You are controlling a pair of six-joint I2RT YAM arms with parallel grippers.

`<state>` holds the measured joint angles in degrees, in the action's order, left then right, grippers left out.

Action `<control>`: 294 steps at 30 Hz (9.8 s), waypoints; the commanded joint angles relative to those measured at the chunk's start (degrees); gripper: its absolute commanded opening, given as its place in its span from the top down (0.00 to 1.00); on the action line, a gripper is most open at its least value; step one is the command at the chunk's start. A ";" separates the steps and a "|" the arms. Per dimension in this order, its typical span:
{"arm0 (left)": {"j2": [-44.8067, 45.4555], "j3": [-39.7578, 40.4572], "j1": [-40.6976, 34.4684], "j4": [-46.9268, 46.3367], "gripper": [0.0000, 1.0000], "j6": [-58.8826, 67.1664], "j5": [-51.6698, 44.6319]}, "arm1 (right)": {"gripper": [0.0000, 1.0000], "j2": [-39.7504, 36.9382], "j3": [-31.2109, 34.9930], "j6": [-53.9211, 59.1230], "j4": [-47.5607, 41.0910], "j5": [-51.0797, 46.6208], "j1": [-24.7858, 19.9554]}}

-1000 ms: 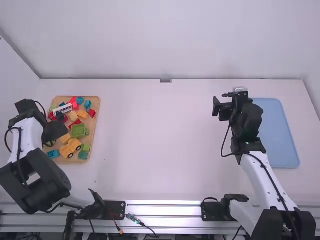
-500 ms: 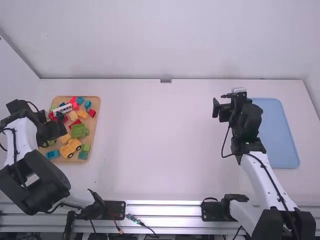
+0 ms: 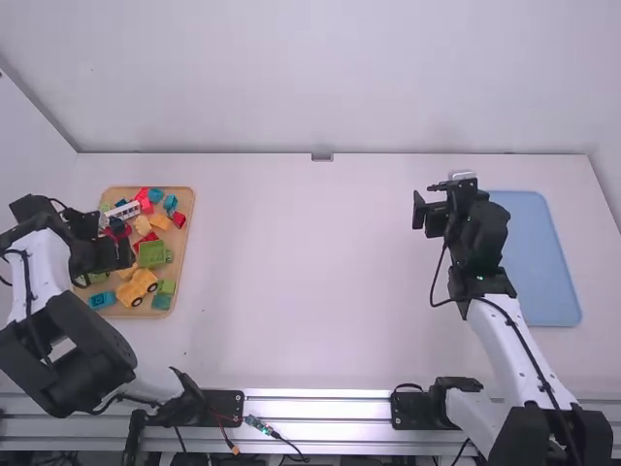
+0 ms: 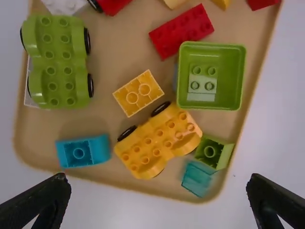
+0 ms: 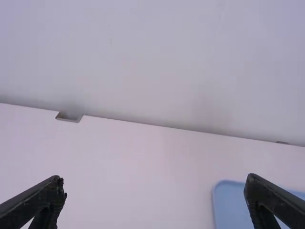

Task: Assemble lego blocks to make yellow taxi

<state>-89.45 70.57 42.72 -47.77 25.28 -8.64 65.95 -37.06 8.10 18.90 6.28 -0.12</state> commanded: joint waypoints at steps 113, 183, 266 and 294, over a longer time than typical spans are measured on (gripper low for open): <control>-16.09 -2.62 5.70 4.61 0.03 52.69 -1.25 | 0.01 0.20 -1.62 -1.86 1.63 1.44 1.70; -19.30 2.78 1.44 1.73 0.43 48.82 -7.93 | 0.01 0.20 -1.62 -0.76 1.58 1.42 3.56; -15.74 11.10 -68.57 -0.94 0.01 22.50 6.60 | 0.01 -12.44 -1.55 -3.13 -14.68 10.43 -6.27; -12.92 12.11 -12.07 1.66 0.01 -24.71 16.96 | 0.01 -9.47 -1.55 -3.82 -10.90 10.43 -6.27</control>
<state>-103.37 84.40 28.88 -46.41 1.23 2.96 56.01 -37.12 4.62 7.35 16.34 -6.17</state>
